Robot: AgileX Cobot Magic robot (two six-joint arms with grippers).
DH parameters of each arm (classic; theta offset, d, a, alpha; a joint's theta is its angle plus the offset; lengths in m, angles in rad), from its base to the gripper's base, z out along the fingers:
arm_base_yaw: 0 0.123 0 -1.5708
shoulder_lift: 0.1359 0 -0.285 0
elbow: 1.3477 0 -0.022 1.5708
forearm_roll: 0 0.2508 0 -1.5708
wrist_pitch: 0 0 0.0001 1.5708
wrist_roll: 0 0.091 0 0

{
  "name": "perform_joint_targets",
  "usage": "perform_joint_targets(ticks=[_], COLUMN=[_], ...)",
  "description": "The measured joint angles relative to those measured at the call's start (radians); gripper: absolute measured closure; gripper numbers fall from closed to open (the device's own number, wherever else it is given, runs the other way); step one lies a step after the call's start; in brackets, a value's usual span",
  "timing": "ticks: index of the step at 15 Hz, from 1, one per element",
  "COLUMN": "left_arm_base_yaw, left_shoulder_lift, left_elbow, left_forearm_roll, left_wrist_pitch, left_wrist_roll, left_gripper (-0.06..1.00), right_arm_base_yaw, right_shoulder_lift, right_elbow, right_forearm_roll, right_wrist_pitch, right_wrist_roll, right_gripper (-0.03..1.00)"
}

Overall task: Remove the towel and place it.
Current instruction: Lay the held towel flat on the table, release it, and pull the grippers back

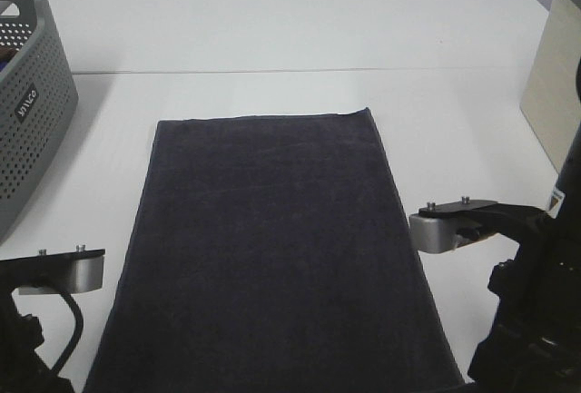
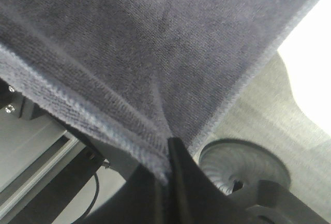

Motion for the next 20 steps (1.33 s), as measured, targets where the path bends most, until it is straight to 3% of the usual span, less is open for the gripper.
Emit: perform_joint_targets(ticks=[10, 15, 20], left_arm_base_yaw=[-0.005, -0.128, -0.134], left_shoulder_lift=[0.151, 0.271, 0.280], left_elbow=[-0.045, -0.109, -0.136], left_forearm_roll=[0.009, 0.018, 0.035], left_wrist_pitch=[-0.026, -0.054, -0.078], left_wrist_roll=[0.001, 0.005, 0.001], left_gripper=[0.94, 0.94, 0.94], right_arm_base_yaw=[0.000, -0.001, -0.001], right_shoulder_lift=[0.225, 0.228, 0.228], right_elbow=[-0.001, 0.001, 0.001], right_forearm_roll=[0.030, 0.062, 0.062], right_wrist_pitch=[-0.051, -0.046, -0.043], right_wrist_roll=[-0.035, -0.069, -0.076], right_gripper=[0.96, 0.96, 0.96])
